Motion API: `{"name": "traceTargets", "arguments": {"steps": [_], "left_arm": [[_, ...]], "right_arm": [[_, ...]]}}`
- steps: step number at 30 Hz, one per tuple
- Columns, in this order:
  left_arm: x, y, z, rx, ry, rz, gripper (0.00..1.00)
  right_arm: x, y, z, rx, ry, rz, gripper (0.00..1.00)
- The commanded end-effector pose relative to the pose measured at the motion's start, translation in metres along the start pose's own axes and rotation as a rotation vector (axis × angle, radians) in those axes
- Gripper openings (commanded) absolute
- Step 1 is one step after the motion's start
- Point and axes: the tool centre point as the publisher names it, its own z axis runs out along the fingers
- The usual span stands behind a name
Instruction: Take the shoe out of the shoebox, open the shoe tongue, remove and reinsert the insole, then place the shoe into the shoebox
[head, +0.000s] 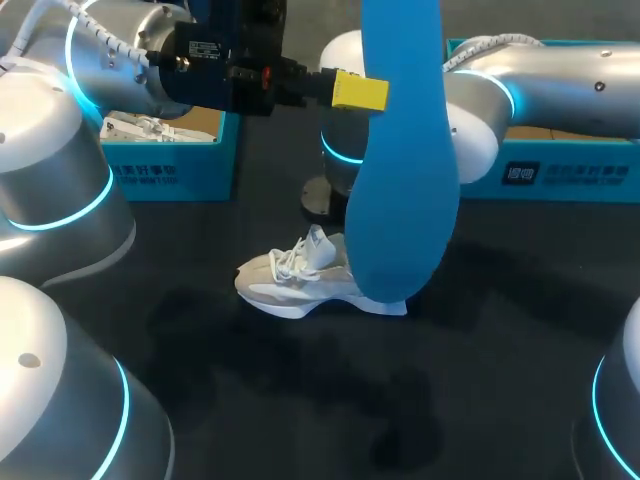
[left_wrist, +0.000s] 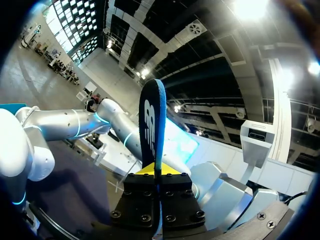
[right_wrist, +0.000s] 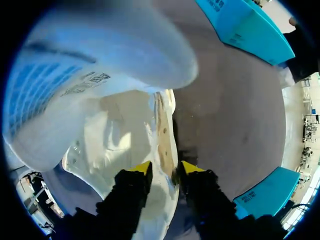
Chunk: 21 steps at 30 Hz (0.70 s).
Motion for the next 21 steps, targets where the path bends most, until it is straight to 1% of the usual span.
{"name": "traceTargets", "arguments": {"steps": [1, 2, 3, 4, 5, 6, 7, 8, 10, 11, 12, 13, 16, 19, 21], "left_arm": [[0.000, 0.000, 0.000, 0.001, 0.002, 0.001, 0.00], [0.000, 0.000, 0.000, 0.001, 0.002, 0.001, 0.00], [0.000, 0.000, 0.000, 0.001, 0.002, 0.001, 0.00], [0.000, 0.000, 0.000, 0.001, 0.002, 0.001, 0.00], [0.000, 0.000, 0.000, 0.001, 0.002, 0.001, 0.00], [0.000, 0.000, 0.000, 0.001, 0.002, 0.001, 0.00], [0.000, 0.000, 0.000, 0.001, 0.002, 0.001, 0.00], [0.000, 0.000, 0.000, 0.001, 0.002, 0.001, 0.00], [0.000, 0.000, 0.000, 0.001, 0.002, 0.001, 0.00], [0.000, 0.000, 0.000, 0.001, 0.002, 0.001, 0.00], [0.000, 0.000, 0.000, 0.001, 0.002, 0.001, 0.00], [0.000, 0.000, 0.000, 0.001, 0.002, 0.001, 0.00], [0.000, 0.000, 0.000, 0.001, 0.002, 0.001, 0.00], [0.000, 0.000, 0.000, 0.001, 0.002, 0.001, 0.00], [0.000, 0.000, 0.000, 0.001, 0.002, 0.001, 0.00]], "right_arm": [[0.001, -0.002, 0.000, -0.003, -0.003, 0.000, 0.00], [0.001, -0.002, 0.000, -0.003, -0.003, 0.000, 0.00], [0.001, -0.005, -0.001, 0.016, 0.046, 0.097, 0.00], [0.004, -0.007, -0.005, 0.021, 0.039, 0.162, 0.00], [0.006, -0.010, -0.011, 0.007, 0.090, 0.287, 0.00], [0.007, -0.011, -0.014, -0.014, 0.109, 0.368, 0.00], [0.010, -0.012, -0.023, -0.053, 0.136, 0.495, 0.00], [0.013, -0.014, -0.027, -0.039, 0.165, 0.607, 0.00], [0.020, -0.014, -0.035, -0.090, 0.174, 0.773, 0.00], [0.023, -0.014, -0.037, -0.089, 0.185, 0.858, 0.00], [0.025, -0.014, -0.038, -0.108, 0.186, 0.898, 0.00], [0.028, -0.011, -0.040, -0.129, 0.199, 0.985, 0.00], [0.032, -0.004, -0.042, -0.153, 0.213, 1.114, 0.00], [0.034, -0.002, -0.042, -0.148, 0.222, 1.238, 0.00], [0.038, -0.001, -0.042, -0.164, 0.242, 1.323, 0.00]]}}
